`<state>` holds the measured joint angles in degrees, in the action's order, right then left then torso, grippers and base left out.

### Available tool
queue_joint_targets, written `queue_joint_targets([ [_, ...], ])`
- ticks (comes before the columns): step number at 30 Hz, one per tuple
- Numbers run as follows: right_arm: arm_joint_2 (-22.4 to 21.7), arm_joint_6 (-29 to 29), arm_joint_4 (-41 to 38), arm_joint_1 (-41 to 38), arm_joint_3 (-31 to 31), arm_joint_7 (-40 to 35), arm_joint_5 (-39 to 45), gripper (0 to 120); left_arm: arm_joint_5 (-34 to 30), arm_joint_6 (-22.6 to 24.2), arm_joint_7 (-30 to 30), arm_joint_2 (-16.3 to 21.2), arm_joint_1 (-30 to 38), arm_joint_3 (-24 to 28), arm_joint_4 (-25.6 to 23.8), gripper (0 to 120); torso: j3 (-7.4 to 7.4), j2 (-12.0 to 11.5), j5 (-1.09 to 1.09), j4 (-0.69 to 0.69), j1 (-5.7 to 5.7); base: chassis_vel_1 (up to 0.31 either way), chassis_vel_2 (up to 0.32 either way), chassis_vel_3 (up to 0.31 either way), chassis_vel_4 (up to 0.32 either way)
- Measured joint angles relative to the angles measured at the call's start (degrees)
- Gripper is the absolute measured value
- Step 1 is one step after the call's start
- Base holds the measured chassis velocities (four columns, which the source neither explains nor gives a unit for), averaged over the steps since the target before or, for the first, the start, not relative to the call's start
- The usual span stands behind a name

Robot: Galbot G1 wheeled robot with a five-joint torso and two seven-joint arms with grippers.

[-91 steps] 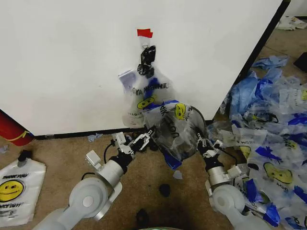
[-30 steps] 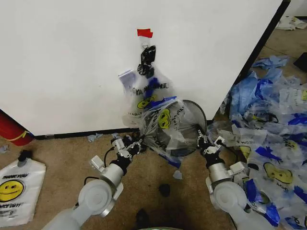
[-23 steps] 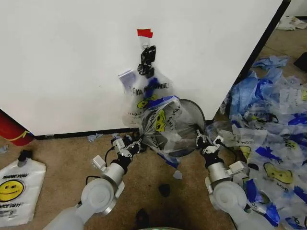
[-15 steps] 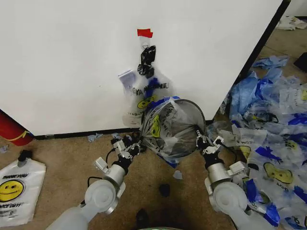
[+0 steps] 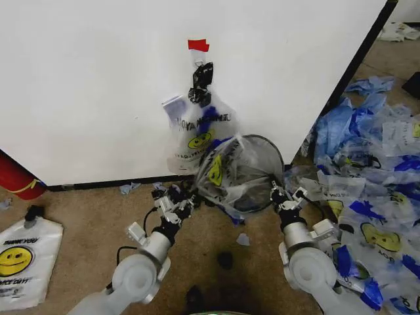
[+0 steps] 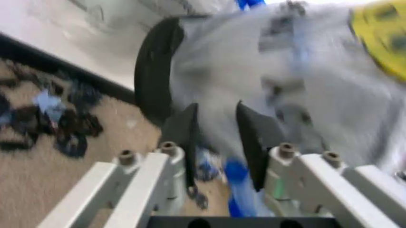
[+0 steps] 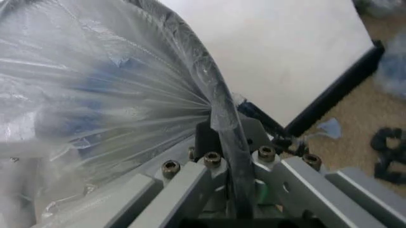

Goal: Pick up the garbage bag from the wall and place it over the trash bin.

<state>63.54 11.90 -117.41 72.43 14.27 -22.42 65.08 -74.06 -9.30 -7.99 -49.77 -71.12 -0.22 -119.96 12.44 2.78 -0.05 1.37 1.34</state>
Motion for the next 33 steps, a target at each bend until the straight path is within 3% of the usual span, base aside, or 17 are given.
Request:
queue_joint_targets([
  [2, 0.3, -0.1, -0.1, -0.4, 0.1, -0.8, 1.0, 0, 0.3, 0.0, 0.3, 0.2, -1.3, -0.7, -0.6, 33, 0.00, 0.0, 0.00, -0.03, 0.00, 0.000, 0.000, 0.000, 0.000],
  [7, 2.3, -1.2, -1.7, -1.7, 0.8, -5.9, 5.9, 0, 1.5, -0.9, 3.0, -0.6, -5.4, -2.5, -2.1, 55, 0.00, 0.0, 0.00, -0.02, 0.00, 0.000, 0.000, 0.000, 0.000],
  [14, 6.0, -2.6, -5.2, -1.8, 2.1, -9.4, 12.7, 0, 7.2, -3.9, 5.8, -4.4, -5.7, 1.3, 1.0, 84, 0.01, 0.0, -0.01, -0.01, 0.00, 0.000, 0.000, 0.000, 0.000],
  [19, 7.4, -2.7, -5.4, -1.5, 2.7, -9.3, 13.6, 0, 7.6, -4.2, 6.5, -6.7, -4.3, 2.3, 1.6, 97, 0.01, 0.0, -0.01, -0.01, 0.00, 0.000, 0.000, 0.000, 0.000],
  [33, 9.5, -3.3, -5.7, -1.3, 2.1, -8.9, 13.0, 0, 7.2, -4.5, 8.5, -9.8, -3.1, 3.5, 2.5, 100, 0.01, 0.0, 0.00, -0.02, 0.00, 0.000, 0.000, 0.000, 0.000],
])
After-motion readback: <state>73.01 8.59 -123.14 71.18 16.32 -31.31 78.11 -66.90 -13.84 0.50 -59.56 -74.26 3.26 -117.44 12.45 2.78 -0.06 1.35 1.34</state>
